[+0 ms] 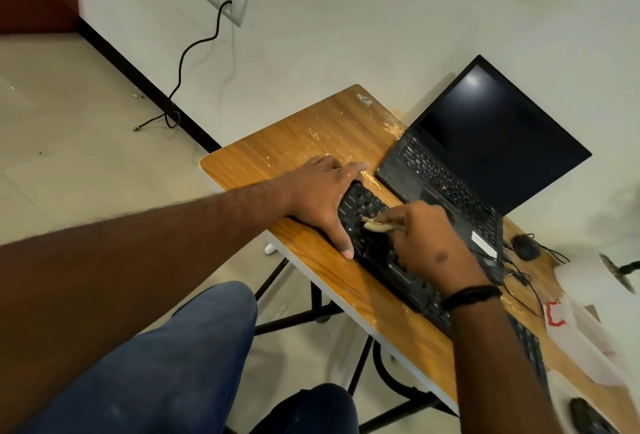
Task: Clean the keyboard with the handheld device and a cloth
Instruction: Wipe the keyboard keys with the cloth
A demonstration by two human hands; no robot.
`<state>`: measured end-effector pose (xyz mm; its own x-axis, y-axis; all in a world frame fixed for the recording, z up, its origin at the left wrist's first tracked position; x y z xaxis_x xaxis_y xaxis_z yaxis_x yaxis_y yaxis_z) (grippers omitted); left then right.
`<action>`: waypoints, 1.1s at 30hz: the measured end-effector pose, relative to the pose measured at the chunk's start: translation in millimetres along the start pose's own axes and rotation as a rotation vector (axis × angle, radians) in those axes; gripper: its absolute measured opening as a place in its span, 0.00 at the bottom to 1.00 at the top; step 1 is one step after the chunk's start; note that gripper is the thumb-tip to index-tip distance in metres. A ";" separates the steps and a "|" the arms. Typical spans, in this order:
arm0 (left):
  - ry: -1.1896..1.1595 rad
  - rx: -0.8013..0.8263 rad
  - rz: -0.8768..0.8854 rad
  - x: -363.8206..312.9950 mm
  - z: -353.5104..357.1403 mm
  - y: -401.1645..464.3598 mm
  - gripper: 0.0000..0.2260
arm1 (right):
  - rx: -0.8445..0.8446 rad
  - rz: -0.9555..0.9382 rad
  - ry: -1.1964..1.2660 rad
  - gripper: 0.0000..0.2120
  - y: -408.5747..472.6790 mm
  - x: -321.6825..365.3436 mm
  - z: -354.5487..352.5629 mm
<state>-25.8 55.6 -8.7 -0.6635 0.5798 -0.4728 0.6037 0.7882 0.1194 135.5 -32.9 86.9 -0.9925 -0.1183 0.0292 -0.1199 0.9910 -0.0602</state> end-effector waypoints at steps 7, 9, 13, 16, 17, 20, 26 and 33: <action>-0.010 -0.006 -0.020 -0.5 -0.2 0.2 0.68 | -0.068 0.165 -0.087 0.12 12.9 32.0 18.5; -0.025 -0.004 -0.021 -1.1 -1.1 -0.2 0.68 | -0.037 0.115 -0.183 0.11 0.3 45.7 21.6; -0.029 -0.007 -0.009 -2.9 -2.4 -1.0 0.67 | 0.029 0.044 -0.214 0.11 -26.3 48.9 15.7; -0.014 -0.008 -0.007 -4.2 -2.6 -2.2 0.67 | 0.069 0.002 -0.163 0.14 -39.1 38.2 11.5; -0.013 -0.006 -0.009 -4.0 -2.2 -2.3 0.67 | 0.049 0.010 -0.106 0.15 -39.4 31.3 8.6; -0.024 -0.004 -0.024 -1.9 -2.2 -3.5 0.68 | -0.155 0.085 0.038 0.14 -29.0 6.7 4.0; -0.008 -0.042 0.019 -1.8 0.8 -3.7 0.65 | -0.577 0.099 0.253 0.23 -13.8 4.3 44.7; -0.043 -0.029 0.010 -1.2 0.6 -2.2 0.65 | -0.669 -0.013 0.455 0.14 -26.7 3.9 83.5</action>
<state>-26.1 53.0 -9.0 -0.6372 0.5790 -0.5086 0.5971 0.7882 0.1492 133.0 -65.0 5.3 -0.8676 -0.2354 0.4380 0.0502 0.8349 0.5481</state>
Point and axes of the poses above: each hand's wrist, its own y-axis towards the middle knuckle, its own z-axis out of the palm, x = y × z, the point moved 1 cm from there along y, towards the middle knuckle, and after that the axes turned 1 degree about y, right-handed, at the moved point
